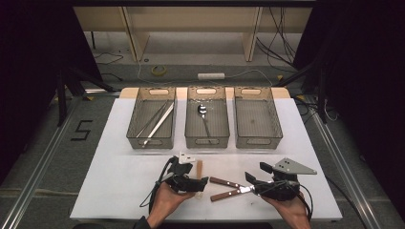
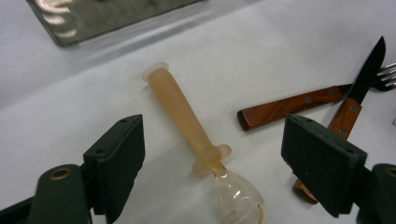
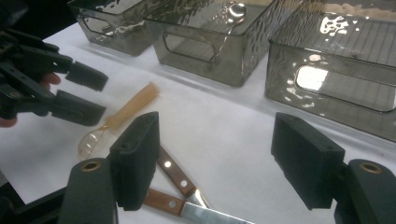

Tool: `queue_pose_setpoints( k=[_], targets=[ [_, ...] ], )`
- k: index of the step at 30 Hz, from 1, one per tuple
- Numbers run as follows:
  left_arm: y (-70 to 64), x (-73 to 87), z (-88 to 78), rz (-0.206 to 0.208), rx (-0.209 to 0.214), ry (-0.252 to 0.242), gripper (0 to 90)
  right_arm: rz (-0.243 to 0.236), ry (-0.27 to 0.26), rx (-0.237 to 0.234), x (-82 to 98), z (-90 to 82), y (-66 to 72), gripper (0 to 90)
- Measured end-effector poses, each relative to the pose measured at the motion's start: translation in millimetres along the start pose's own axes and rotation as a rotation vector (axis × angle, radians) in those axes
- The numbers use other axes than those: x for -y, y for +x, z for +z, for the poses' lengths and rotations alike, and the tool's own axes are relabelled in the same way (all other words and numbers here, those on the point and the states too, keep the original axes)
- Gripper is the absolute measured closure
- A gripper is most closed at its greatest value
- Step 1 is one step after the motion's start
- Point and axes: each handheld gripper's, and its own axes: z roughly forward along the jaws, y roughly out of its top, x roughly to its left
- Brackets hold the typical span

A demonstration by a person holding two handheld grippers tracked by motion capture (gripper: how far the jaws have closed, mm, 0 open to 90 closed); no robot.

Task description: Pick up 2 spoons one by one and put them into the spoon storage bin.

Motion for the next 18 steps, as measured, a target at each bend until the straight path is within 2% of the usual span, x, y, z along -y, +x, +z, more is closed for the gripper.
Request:
queue_pose_setpoints(
  k=[7, 13, 16, 18],
  targets=[
    [1.8, 2.2, 10.7, -0.007, 0.000, 0.034, 28.0, 0.000, 0.009, -0.004, 0.7, 1.9, 0.8, 34.0],
    [0.5, 3.3, 14.1, 0.021, -0.002, 0.046, 32.6, 0.005, 0.007, -0.007, 0.7, 1.8, 0.1, 34.4],
    [1.7, 4.4, 17.4, 0.016, -0.006, 0.057, 34.6, 0.005, 0.006, -0.008, 0.6, 1.9, 0.2, 34.4],
    [1.2, 5.1, 18.9, 0.035, -0.016, 0.066, 36.1, 0.002, 0.006, -0.010, 0.5, 1.8, 0.4, 34.5]
  ],
)
